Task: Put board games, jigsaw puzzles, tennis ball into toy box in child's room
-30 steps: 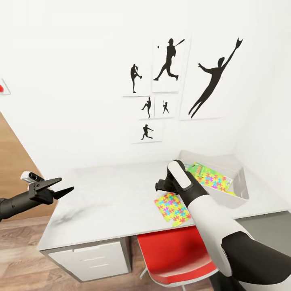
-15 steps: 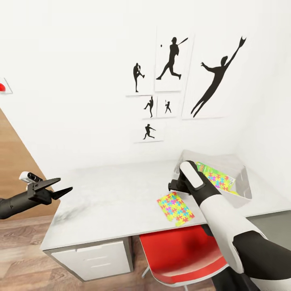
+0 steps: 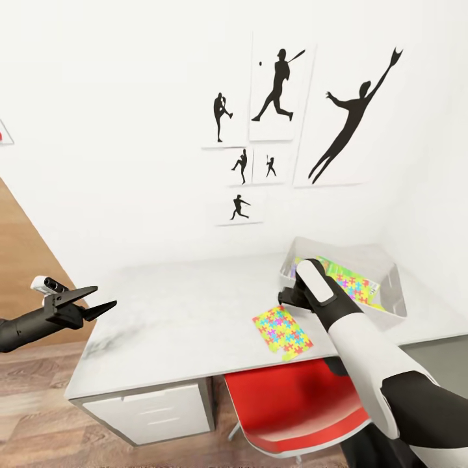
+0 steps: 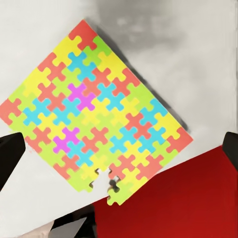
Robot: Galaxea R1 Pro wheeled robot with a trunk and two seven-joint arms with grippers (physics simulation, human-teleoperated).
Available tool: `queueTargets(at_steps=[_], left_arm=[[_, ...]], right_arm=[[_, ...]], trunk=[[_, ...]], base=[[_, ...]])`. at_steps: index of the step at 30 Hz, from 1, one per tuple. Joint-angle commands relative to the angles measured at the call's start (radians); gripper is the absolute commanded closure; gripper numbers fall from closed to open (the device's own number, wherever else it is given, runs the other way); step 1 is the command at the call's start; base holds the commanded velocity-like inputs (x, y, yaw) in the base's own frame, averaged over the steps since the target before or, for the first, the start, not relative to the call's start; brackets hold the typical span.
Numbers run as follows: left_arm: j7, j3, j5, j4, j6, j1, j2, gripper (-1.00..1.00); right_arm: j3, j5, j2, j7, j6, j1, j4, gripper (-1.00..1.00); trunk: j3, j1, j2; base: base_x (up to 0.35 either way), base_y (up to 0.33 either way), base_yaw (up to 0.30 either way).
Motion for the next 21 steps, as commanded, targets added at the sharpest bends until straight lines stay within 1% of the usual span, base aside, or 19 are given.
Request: queueTargets(at_steps=[1, 4, 7, 11, 13, 14, 15, 17, 18, 19, 20, 21], left_arm=[[-0.003, -0.002, 0.003, 0.001, 0.003, -0.001, 0.001, -1.0], [-0.005, -0.003, 0.004, -0.006, 0.003, -0.001, 0.001, -1.0], [-0.002, -0.004, 0.004, -0.033, 0.005, -0.003, -0.004, -1.0], [0.016, -0.006, 0.003, -0.061, 0.006, -0.016, -0.008, -1.0], [0.042, -0.007, 0.004, -0.073, 0.005, -0.021, -0.009, -1.0], [0.07, -0.007, 0.005, -0.079, 0.004, -0.025, -0.012, -1.0], [0.112, -0.008, 0.005, -0.085, 0.003, -0.031, -0.017, -1.0], [0.229, -0.008, 0.009, -0.092, 0.002, -0.042, -0.037, -1.0], [0.258, -0.008, 0.011, -0.093, 0.001, -0.044, -0.043, -1.0], [0.309, -0.007, 0.013, -0.094, 0.001, -0.047, -0.055, -1.0], [0.348, -0.006, 0.015, -0.096, 0.0, -0.05, -0.068, -1.0], [0.373, -0.006, 0.014, -0.097, 0.0, -0.052, -0.079, -1.0]], right_arm=[[0.003, -0.01, -0.006, -0.008, -0.001, -0.001, -0.001, -1.0], [0.003, -0.009, -0.011, 0.011, -0.006, 0.0, -0.001, -1.0], [0.005, -0.008, -0.014, 0.036, -0.024, 0.002, -0.001, -1.0], [0.008, -0.007, -0.015, 0.047, -0.039, 0.005, -0.001, -1.0], [0.009, -0.006, -0.016, 0.048, -0.042, 0.005, -0.001, -1.0], [0.009, -0.006, -0.016, 0.049, -0.042, 0.006, -0.002, -1.0], [0.009, -0.006, -0.016, 0.049, -0.043, 0.006, -0.003, -1.0], [0.009, -0.006, -0.016, 0.049, -0.044, 0.006, -0.004, -1.0], [0.009, -0.006, -0.016, 0.049, -0.044, 0.006, -0.004, -1.0], [0.008, -0.006, -0.017, 0.049, -0.044, 0.006, -0.005, -1.0], [0.007, -0.005, -0.019, 0.049, -0.044, 0.006, -0.005, -1.0], [0.007, -0.005, -0.027, 0.049, -0.045, 0.006, -0.005, -1.0]], trunk=[[-0.004, 0.001, -0.002], [-0.009, 0.001, -0.002], [-0.014, 0.001, -0.002], [-0.02, 0.001, -0.002], [-0.023, 0.001, -0.002], [-0.025, 0.001, -0.002], [-0.027, 0.001, -0.002], [-0.03, 0.001, -0.002], [-0.032, 0.001, -0.002], [-0.033, 0.001, -0.002], [-0.035, 0.001, -0.002], [-0.036, 0.001, -0.002]], base=[[0.0, 0.0, 0.0], [0.0, 0.0, 0.0], [0.0, 0.0, 0.0], [0.0, 0.0, 0.0], [0.0, 0.0, 0.0], [0.0, 0.0, 0.0], [0.0, 0.0, 0.0], [0.0, 0.0, 0.0], [0.0, 0.0, 0.0], [0.0, 0.0, 0.0], [0.0, 0.0, 0.0], [0.0, 0.0, 0.0]])
